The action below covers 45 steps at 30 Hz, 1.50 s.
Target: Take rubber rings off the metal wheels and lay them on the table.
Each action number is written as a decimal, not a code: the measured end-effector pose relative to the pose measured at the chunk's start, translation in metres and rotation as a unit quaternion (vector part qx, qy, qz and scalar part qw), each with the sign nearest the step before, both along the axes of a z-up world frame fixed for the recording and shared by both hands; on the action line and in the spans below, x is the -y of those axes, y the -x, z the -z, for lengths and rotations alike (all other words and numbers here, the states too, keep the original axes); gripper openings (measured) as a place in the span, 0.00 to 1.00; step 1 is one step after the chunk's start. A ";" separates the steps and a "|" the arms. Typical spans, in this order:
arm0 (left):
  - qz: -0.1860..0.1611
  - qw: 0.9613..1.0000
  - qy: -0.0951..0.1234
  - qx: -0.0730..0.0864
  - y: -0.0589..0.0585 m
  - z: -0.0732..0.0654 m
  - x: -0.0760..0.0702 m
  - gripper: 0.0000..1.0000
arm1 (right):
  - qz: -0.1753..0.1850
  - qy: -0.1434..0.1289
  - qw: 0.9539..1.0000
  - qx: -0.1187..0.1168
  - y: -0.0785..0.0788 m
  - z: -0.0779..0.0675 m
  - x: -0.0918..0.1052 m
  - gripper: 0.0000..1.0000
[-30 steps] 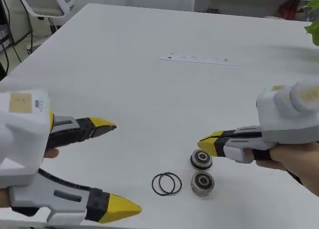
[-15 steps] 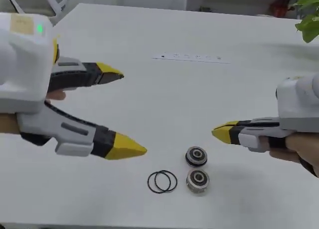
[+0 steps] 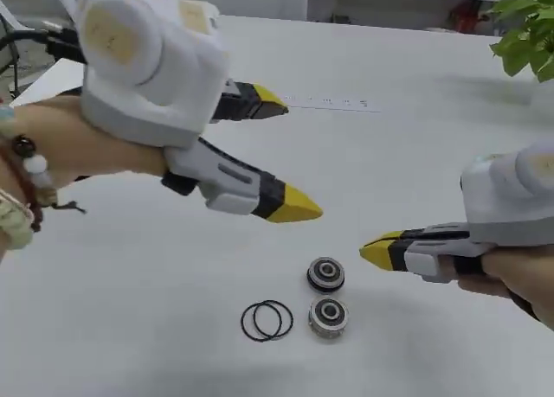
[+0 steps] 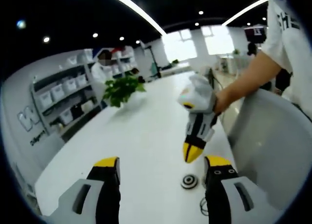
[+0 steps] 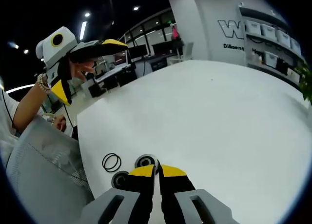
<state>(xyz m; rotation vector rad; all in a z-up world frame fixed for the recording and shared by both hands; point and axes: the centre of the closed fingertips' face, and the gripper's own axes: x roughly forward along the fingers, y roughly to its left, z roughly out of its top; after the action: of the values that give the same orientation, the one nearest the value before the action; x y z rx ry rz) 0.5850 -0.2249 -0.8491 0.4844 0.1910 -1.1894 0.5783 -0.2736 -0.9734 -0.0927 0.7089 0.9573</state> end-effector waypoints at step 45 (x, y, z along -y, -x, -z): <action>-0.027 0.993 -0.025 -0.116 0.010 0.151 0.033 0.16 | -0.043 0.049 0.998 -0.021 0.011 0.040 -0.006 0.11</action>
<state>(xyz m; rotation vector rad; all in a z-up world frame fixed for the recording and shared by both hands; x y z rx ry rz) 0.5745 -0.2580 -0.9998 0.3806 0.4323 -1.1889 0.5671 -0.2680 -1.0138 -0.1910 0.7958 1.0088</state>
